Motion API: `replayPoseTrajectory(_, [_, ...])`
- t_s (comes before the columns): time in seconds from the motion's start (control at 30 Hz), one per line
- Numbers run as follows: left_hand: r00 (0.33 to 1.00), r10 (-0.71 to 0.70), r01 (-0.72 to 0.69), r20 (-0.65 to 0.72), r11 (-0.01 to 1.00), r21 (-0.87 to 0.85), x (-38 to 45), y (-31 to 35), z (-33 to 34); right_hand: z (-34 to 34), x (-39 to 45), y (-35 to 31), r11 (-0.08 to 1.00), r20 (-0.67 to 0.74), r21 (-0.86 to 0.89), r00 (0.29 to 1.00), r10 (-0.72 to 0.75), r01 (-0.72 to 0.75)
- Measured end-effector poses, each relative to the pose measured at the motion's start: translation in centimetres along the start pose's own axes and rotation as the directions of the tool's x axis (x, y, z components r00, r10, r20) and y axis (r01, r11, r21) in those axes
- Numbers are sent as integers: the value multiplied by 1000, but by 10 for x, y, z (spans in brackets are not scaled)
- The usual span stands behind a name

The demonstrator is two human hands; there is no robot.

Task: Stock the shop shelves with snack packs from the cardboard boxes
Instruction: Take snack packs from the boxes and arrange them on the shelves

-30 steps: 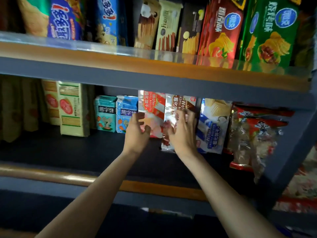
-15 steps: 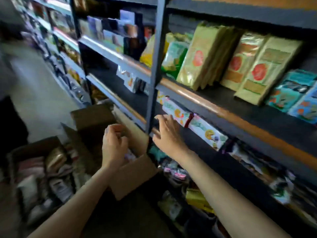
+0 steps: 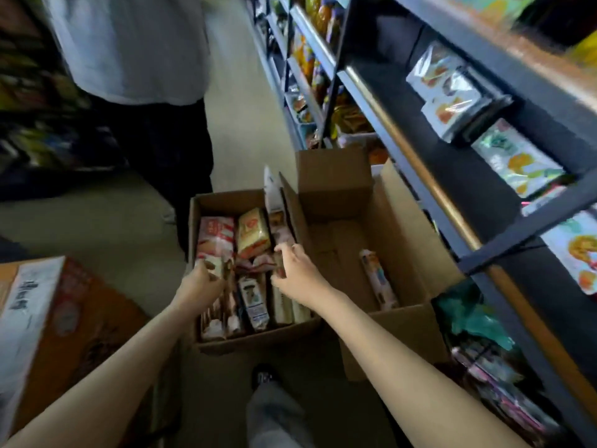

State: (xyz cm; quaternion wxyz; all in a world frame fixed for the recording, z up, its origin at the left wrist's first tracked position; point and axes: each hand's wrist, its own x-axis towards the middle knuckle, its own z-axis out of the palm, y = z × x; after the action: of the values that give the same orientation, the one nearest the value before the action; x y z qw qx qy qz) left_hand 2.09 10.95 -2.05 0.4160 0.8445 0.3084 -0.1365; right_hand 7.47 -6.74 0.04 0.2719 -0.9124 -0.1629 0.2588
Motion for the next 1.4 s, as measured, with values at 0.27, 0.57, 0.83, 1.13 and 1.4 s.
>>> replayPoseTrajectory(0.27, [998, -62, 62, 3, 998, -10, 121, 16, -12, 61, 172, 7, 908, 151, 197, 927, 344, -369])
replayPoseTrajectory(0.57, [992, -77, 79, 104, 997, -15, 188, -3, 8, 89, 264, 37, 693, 126, 398, 784, 608, -602])
replayPoseTrajectory(0.83, [995, -79, 85, 68, 992, -97, 180, -23, 16, 84, 271, 32, 599, -1, 609, 754, 656, -520])
replayPoseTrajectory(1.13, [849, -296, 513, 438, 658, -551, 106, 23, 0, -4, 140, -10, 555, -10, 745, 826, 564, -370])
replayPoseTrajectory(1.4, [745, 68, 519, 664, 567, -640, -6, 83, 18, -89, -49, -21, 777, -325, 622, 871, 368, -96])
